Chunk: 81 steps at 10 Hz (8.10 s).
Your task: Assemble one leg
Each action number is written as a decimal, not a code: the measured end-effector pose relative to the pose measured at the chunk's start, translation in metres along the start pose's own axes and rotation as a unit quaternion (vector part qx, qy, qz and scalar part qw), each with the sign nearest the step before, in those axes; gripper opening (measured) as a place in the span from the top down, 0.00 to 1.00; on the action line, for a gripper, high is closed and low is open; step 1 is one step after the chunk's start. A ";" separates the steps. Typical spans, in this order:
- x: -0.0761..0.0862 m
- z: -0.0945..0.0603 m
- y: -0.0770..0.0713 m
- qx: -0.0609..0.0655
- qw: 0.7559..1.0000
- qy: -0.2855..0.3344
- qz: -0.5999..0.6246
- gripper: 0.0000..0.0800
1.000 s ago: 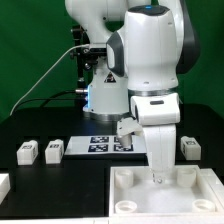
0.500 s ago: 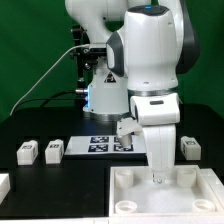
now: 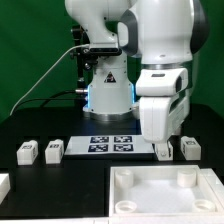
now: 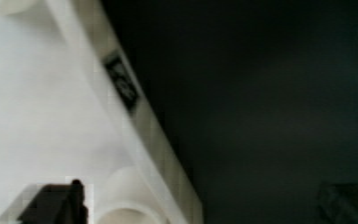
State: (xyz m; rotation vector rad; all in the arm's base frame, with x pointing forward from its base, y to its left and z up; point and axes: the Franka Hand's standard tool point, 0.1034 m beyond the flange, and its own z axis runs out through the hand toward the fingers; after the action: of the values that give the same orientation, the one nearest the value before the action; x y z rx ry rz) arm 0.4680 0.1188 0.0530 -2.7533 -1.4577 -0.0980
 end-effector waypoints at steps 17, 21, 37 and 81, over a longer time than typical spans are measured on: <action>0.019 0.002 -0.058 0.156 0.848 -0.313 0.398 0.19; 0.016 0.013 -0.073 0.174 0.786 -0.422 0.416 0.19; 0.000 0.037 -0.098 0.172 0.783 -0.430 0.416 0.63; 0.082 -0.039 0.122 -0.087 0.893 0.229 0.378 0.63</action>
Offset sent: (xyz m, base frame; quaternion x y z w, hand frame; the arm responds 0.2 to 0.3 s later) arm 0.0000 0.0000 0.0000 0.0000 0.0000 0.2667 0.9638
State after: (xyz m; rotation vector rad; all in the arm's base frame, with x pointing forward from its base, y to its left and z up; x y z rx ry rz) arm 0.6134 0.1163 0.0980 -2.9155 -0.2368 -0.8098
